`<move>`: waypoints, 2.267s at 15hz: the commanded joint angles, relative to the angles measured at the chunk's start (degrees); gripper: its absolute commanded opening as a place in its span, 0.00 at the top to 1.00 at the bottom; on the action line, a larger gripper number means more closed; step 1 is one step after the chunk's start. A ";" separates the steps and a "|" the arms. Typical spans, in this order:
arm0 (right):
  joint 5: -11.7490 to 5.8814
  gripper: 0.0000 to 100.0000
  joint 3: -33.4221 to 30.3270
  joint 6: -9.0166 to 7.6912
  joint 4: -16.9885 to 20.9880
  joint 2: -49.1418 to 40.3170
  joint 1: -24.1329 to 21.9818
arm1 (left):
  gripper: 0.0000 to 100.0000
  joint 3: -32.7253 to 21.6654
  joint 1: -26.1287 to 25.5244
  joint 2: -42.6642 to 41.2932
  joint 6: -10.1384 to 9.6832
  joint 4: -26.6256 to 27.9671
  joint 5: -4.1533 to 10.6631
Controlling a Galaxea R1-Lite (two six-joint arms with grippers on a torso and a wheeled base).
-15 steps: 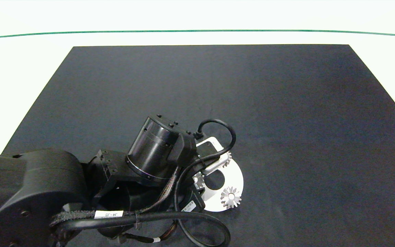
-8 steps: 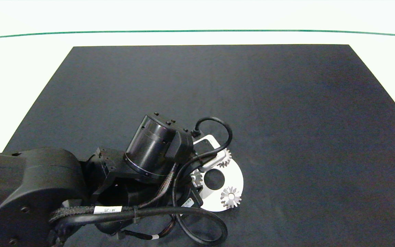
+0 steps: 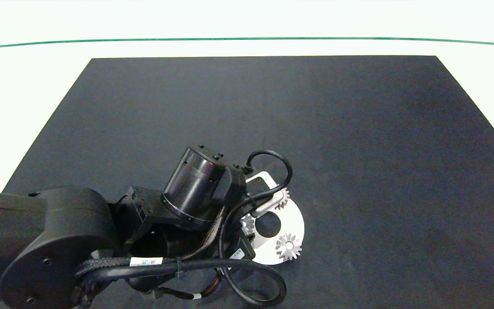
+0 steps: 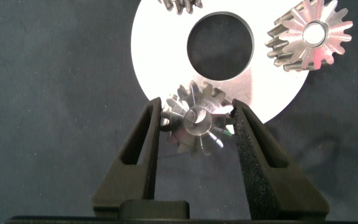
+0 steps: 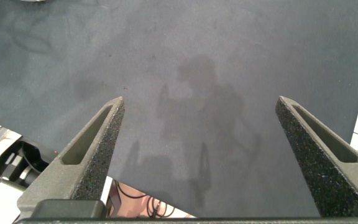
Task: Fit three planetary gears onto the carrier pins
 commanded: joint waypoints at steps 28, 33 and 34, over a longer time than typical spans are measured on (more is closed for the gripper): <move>-0.10 0.00 0.07 -0.12 0.22 -0.47 0.12 | 1.00 0.46 1.03 -0.25 0.22 -0.79 0.14; -0.10 0.00 0.07 -0.12 0.22 -0.47 0.12 | 0.00 0.64 0.94 -0.25 0.13 -0.70 0.14; -0.10 0.00 0.07 -0.12 0.22 -0.47 0.12 | 0.00 0.64 0.94 -0.16 0.13 -0.70 0.14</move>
